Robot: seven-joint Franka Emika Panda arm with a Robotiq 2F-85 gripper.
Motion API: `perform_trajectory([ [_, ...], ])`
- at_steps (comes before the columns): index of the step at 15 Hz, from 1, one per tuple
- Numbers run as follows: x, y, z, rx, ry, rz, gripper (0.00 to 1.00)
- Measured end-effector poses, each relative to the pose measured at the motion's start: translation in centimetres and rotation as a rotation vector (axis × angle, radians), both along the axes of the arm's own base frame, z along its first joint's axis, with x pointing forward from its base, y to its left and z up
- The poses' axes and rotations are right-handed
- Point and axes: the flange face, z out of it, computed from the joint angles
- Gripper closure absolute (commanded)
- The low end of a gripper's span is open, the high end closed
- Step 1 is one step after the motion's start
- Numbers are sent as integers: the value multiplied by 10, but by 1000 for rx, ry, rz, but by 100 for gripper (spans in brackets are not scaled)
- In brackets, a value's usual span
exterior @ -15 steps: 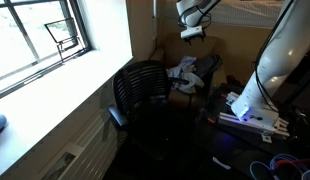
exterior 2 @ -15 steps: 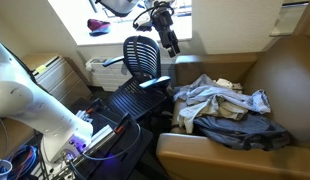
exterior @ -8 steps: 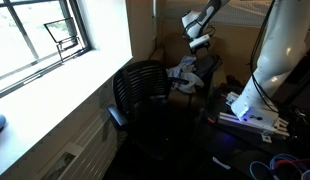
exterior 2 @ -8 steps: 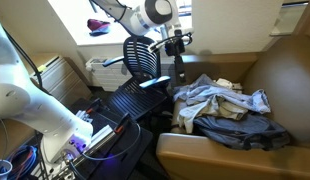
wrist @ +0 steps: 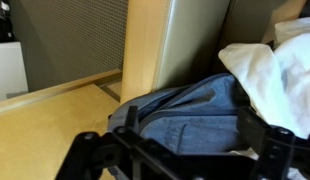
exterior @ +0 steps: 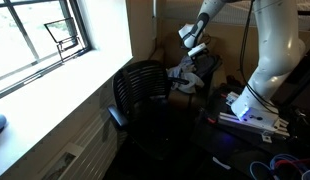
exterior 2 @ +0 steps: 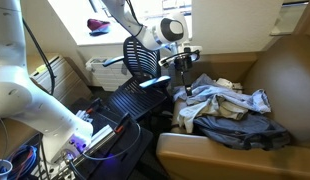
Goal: Put the grey cloth on the backrest of the black chair
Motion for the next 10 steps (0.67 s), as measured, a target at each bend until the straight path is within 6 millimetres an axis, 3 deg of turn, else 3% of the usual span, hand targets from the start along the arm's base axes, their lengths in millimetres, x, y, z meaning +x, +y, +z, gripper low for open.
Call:
perform_trajectory([
  [4,-6,-17,0,95,-50,182,0],
  [7,-15,-37,-21,191,-79,306,0],
  [10,-16,-39,-52,301,-59,351,0],
])
